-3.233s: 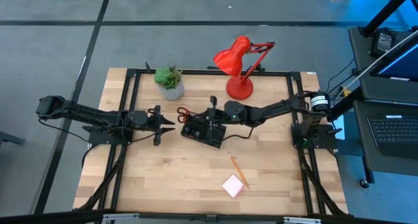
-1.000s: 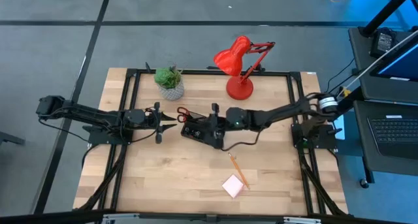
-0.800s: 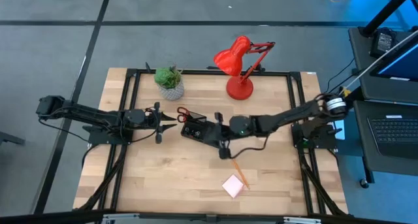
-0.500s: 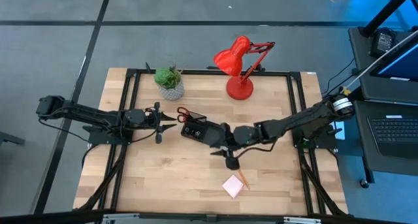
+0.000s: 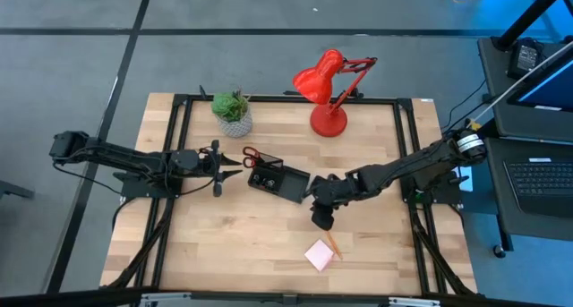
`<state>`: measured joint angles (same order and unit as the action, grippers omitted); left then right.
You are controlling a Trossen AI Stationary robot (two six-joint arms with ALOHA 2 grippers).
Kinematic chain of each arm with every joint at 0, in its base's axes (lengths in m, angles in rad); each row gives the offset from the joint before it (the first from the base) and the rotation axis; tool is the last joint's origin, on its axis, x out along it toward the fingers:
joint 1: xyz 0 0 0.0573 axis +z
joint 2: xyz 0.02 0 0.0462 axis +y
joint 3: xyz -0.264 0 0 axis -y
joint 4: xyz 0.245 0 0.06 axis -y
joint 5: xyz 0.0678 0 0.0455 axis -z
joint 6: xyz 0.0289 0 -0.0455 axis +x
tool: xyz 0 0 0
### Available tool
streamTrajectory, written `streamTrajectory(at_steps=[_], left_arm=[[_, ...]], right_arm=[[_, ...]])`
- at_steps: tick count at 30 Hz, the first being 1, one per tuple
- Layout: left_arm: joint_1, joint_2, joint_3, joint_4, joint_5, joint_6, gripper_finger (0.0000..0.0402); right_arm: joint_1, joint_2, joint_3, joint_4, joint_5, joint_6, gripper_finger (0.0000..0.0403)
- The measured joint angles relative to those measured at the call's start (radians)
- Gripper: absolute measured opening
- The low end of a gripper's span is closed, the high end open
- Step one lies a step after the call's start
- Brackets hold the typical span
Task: Pick and place office supplies into organizer
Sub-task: Put the orange pencil into the black desk organizer
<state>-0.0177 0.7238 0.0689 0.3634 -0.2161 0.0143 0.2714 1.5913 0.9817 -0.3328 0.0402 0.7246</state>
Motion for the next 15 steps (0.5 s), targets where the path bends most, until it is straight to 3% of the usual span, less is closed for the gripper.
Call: streamTrajectory(at_steps=[7,15], left_arm=[[0.000,0.000,0.000,0.008,-0.002,0.002,0.0100],[0.000,0.000,0.000,0.008,-0.002,0.103,0.0100]], right_arm=[[0.000,0.000,0.000,0.009,-0.028,0.004,0.0095],[0.000,0.000,0.000,0.045,-0.043,0.032,0.0095]])
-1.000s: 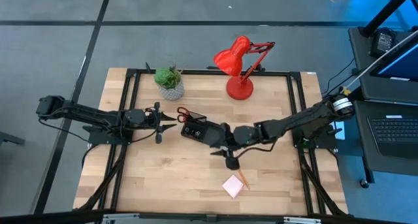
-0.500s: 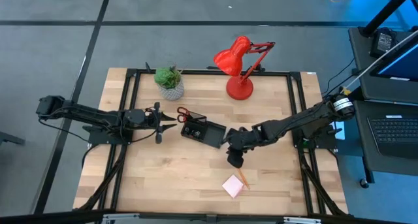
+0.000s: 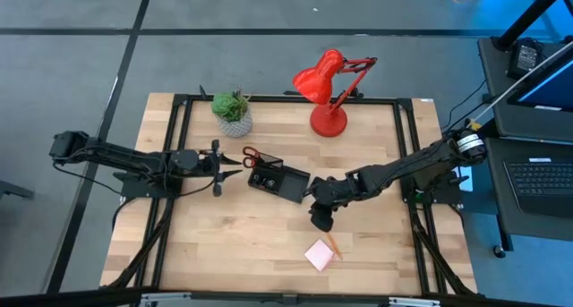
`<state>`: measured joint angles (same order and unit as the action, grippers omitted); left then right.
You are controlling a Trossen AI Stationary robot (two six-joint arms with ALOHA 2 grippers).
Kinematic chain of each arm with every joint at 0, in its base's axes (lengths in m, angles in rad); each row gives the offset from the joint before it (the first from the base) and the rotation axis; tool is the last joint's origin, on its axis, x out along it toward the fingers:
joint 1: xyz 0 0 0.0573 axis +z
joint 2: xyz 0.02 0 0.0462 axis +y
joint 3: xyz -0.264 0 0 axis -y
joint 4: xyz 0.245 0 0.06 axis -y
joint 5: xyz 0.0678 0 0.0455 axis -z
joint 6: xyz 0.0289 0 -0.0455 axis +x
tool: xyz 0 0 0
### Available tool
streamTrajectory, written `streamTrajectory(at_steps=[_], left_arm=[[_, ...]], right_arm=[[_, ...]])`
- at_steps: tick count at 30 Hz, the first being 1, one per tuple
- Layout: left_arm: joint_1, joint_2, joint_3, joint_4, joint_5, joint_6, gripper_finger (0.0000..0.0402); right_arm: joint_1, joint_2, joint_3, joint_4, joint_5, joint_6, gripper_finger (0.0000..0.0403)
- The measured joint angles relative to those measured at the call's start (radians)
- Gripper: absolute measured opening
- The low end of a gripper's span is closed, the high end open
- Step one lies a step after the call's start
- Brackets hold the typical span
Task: Pick and place office supplies into organizer
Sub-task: Put the orange pencil into the black desk organizer
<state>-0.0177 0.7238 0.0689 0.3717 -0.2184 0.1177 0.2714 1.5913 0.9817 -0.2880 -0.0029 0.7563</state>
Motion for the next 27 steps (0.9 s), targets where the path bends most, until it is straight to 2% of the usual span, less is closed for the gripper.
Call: streamTrajectory(at_steps=[3,6,14,17,27], left_arm=[[0.000,0.000,0.000,0.000,0.000,0.001,0.0100],[0.000,0.000,0.000,0.000,0.000,0.001,0.0100],[0.000,0.000,0.000,0.000,0.000,0.001,0.0100],[0.000,0.000,0.000,-0.001,0.000,0.001,0.0100],[0.000,0.000,0.000,-0.002,0.000,0.001,0.0100]], right_arm=[[0.000,0.000,0.000,0.000,0.000,0.038,0.0099],[0.000,0.000,0.000,0.000,0.000,0.077,0.0120],[0.000,0.000,0.000,-0.001,0.000,0.060,0.0223],[0.000,0.000,0.000,0.007,-0.001,0.053,0.0249],[-0.009,0.000,0.000,0.129,0.004,0.213,0.0265]])
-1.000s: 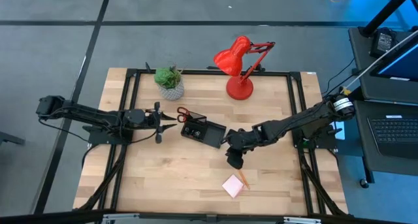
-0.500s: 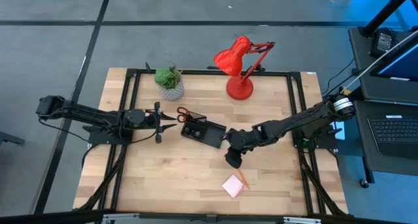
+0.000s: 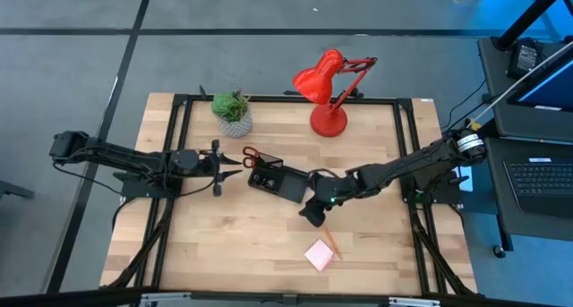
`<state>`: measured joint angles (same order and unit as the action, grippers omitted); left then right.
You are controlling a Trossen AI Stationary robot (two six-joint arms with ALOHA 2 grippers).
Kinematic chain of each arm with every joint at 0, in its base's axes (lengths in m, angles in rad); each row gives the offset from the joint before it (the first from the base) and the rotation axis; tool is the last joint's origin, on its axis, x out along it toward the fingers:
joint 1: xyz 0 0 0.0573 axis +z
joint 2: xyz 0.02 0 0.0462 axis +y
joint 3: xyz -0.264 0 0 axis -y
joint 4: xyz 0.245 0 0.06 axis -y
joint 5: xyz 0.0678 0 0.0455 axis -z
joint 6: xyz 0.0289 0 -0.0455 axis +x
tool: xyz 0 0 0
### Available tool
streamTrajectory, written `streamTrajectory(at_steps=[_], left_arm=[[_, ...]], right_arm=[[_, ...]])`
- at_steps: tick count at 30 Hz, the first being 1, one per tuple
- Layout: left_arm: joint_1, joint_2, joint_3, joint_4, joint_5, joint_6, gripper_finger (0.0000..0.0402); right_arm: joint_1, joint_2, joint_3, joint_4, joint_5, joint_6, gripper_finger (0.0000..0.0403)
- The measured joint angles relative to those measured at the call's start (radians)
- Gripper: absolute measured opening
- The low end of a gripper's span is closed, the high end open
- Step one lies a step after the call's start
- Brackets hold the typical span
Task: Pick and place office supplies into organizer
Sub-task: Put the orange pencil into the black desk organizer
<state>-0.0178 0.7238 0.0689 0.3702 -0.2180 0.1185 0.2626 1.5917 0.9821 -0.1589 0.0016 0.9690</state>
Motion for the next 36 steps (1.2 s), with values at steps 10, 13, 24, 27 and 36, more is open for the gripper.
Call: streamTrajectory(at_steps=[10,13,24,27,36], left_arm=[[0.000,0.000,0.000,-0.012,0.003,0.000,0.0100],[0.000,0.000,0.000,-0.021,0.003,0.000,0.0100],[0.000,0.001,0.000,-0.048,0.003,0.000,0.0100],[0.000,0.001,0.000,-0.056,0.004,0.000,0.0100],[0.000,0.001,0.000,-0.065,0.004,0.000,0.0100]], right_arm=[[0.010,0.070,0.175,-0.423,0.154,0.055,0.0265],[0.016,0.144,0.275,-0.529,0.159,0.072,0.0265],[0.029,0.349,0.406,-0.682,0.047,0.179,0.0265],[0.029,0.362,0.405,-0.686,0.028,0.183,0.0265],[0.024,0.374,0.404,-0.667,0.029,0.191,0.0265]])
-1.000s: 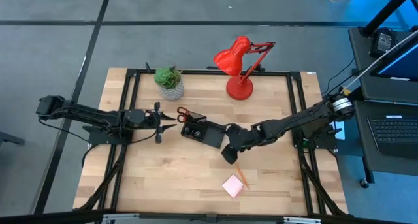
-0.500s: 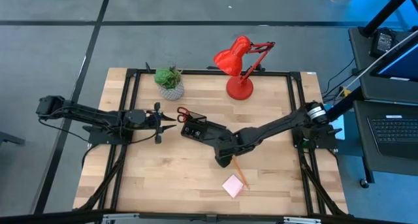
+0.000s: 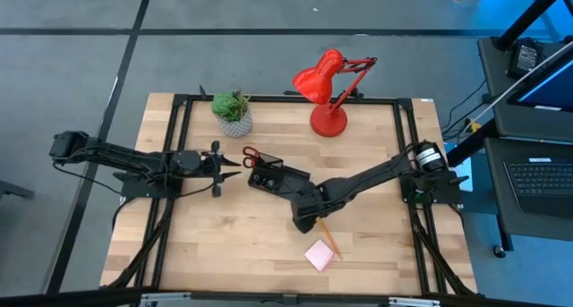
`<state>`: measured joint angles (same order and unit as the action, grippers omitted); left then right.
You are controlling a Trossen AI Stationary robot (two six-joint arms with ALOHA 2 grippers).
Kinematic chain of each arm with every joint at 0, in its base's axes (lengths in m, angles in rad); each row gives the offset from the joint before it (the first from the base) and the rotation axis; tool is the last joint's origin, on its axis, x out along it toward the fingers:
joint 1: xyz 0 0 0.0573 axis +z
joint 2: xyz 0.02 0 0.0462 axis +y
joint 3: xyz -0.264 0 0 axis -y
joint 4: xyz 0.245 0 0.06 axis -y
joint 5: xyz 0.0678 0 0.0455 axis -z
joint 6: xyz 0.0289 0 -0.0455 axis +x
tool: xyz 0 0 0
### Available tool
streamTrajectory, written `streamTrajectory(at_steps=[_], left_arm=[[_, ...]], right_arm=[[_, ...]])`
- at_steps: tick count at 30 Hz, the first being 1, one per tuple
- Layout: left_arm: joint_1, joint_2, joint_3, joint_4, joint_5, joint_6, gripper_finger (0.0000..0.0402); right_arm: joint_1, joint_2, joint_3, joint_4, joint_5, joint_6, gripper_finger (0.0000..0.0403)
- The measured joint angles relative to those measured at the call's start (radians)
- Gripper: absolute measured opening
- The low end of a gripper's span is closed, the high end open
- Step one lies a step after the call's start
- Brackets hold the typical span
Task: Pick and place office supplies into organizer
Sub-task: Put the orange pencil into the black desk organizer
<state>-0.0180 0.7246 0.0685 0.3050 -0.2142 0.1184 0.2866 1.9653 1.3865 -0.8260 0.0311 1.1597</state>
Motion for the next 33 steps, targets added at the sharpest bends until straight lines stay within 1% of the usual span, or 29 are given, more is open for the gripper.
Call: streamTrajectory(at_steps=[5,8,16,25,33], left_arm=[[0.000,0.000,0.000,-0.007,0.000,0.000,0.0100],[0.000,0.000,0.000,-0.018,0.000,0.000,0.0100],[0.000,0.000,0.000,-0.023,0.000,0.000,0.0100],[0.000,0.000,0.000,-0.048,0.000,0.000,0.0100],[0.000,0.000,0.000,-0.049,0.000,0.000,0.0100]], right_arm=[[-0.001,0.029,0.000,0.003,0.001,0.004,0.0265],[-0.006,0.039,-0.001,0.004,0.024,0.009,0.0265],[-0.046,0.042,-0.001,0.008,0.027,0.004,0.0265],[-0.047,0.071,-0.002,0.040,-0.049,-0.006,0.0265],[-0.045,0.085,0.002,0.035,-0.041,-0.021,0.0265]])
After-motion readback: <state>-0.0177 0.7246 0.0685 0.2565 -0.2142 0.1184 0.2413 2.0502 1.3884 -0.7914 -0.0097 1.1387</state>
